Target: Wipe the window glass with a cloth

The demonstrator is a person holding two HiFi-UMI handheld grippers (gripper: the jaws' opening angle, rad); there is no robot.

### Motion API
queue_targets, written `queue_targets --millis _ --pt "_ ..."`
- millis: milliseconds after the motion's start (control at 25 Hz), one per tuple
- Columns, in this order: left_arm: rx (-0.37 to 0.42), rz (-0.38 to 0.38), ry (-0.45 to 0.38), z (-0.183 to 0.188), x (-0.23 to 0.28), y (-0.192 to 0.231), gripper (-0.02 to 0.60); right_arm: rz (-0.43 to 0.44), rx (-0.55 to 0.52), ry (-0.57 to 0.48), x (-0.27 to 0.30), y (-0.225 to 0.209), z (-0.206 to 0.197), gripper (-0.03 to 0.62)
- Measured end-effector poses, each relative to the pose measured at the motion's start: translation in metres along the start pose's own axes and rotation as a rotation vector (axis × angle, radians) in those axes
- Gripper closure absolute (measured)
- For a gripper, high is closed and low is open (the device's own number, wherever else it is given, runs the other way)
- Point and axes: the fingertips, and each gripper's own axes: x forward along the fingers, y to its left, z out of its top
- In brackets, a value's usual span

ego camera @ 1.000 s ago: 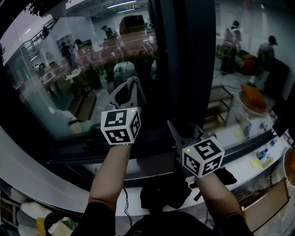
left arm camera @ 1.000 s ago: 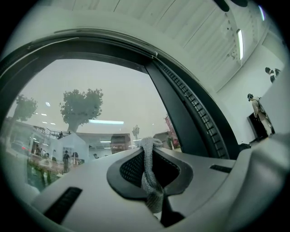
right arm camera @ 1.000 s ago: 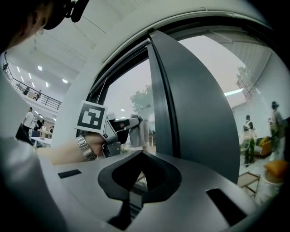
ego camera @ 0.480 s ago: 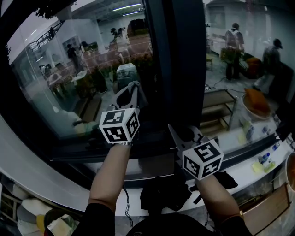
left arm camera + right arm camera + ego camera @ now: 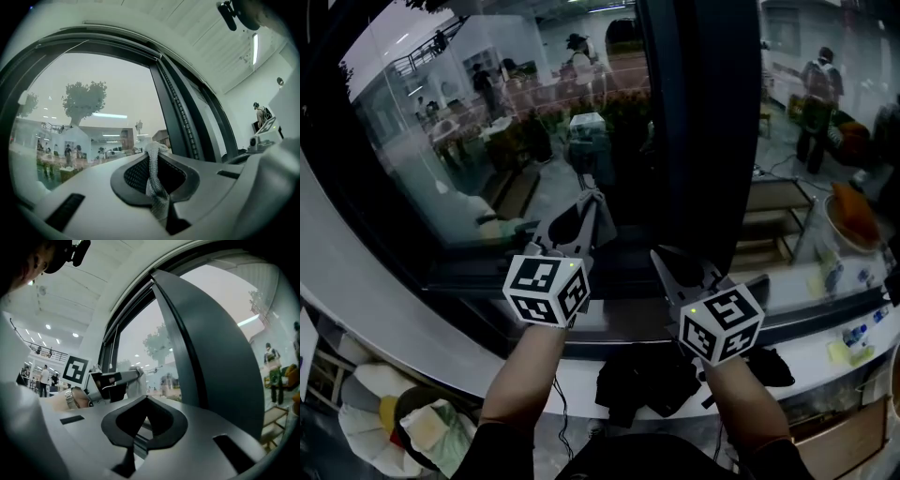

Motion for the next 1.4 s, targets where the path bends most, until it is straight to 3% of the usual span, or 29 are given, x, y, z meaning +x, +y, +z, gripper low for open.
queue_targets --millis 240,480,720,1000,1400 --pt "0.018 0.039 0.09 -0.048 -0.076 0.014 0.548 0.132 0.049 0.047 0.032 0.055 -0.038 0.568" --pt "-0.038 0.097 0.185 -0.096 -0.16 0.038 0.548 0.237 0.087 0.119 0.057 0.119 -0.078 0.566" --pt "-0.085 0.092 0.253 -0.134 -0.247 0.047 0.548 0.31 0.135 0.165 0.061 0.195 -0.115 0.567" --pt "-0.159 0.05 0.32 -0.18 -0.338 0.05 0.548 0.287 0.199 0.255 0.046 0.272 -0.169 0.566" --pt "-0.219 0.0 0.331 -0.202 -0.423 0.046 0.548 0.174 0.254 0.309 0.0 0.339 -0.212 0.568"
